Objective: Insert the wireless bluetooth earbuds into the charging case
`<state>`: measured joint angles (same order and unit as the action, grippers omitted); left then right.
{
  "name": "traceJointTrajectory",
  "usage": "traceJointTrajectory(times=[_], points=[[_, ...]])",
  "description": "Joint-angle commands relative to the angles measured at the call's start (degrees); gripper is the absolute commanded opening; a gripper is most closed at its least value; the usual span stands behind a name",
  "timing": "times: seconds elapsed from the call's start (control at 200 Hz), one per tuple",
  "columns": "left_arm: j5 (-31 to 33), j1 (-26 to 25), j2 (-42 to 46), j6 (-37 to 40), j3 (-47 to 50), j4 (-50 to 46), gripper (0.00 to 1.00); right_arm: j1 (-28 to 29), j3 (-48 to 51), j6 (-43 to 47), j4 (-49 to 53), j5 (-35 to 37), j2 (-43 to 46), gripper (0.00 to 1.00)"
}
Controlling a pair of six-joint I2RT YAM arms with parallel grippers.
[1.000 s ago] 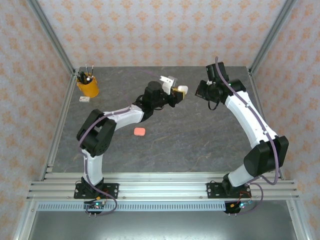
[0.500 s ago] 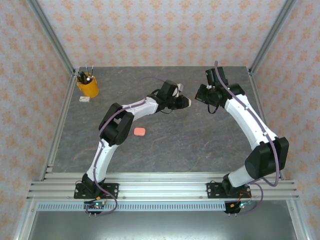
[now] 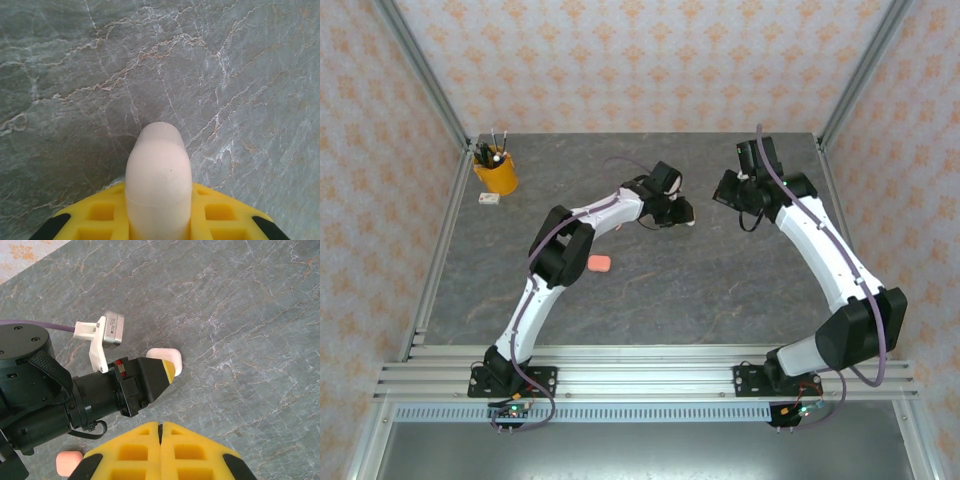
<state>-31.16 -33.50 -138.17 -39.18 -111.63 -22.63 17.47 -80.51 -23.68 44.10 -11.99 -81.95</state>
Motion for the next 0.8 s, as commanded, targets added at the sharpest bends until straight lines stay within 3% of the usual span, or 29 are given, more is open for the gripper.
traceJointTrajectory(times=[0.0,0.39,0.455,0.621,0.651,0.796], points=[[2.5,0.8,-1.3,0.0,-1.0,-6.0,0.27,0.2,1.3,-0.8,0.6,0.3,2.0,0.06],[5.2,2.6,-0.8,3.0,-2.5,-10.2,0.60,0.2,2.9,-1.3,2.2,1.0,4.4,0.30],[5.9,3.0,0.5,3.7,-2.2,-10.2,0.72,0.2,3.1,-1.5,2.6,0.9,4.8,0.37],[7.8,4.4,6.4,6.1,-0.8,-10.8,0.77,1.0,4.5,-1.9,3.1,0.6,6.4,0.54],[8.2,4.7,8.0,6.5,-0.1,-10.6,0.84,1.4,4.8,-2.0,3.2,0.6,6.5,0.55],[10.9,6.3,17.5,8.2,5.8,-8.9,0.87,5.8,6.0,-3.2,3.4,2.3,6.4,0.62]])
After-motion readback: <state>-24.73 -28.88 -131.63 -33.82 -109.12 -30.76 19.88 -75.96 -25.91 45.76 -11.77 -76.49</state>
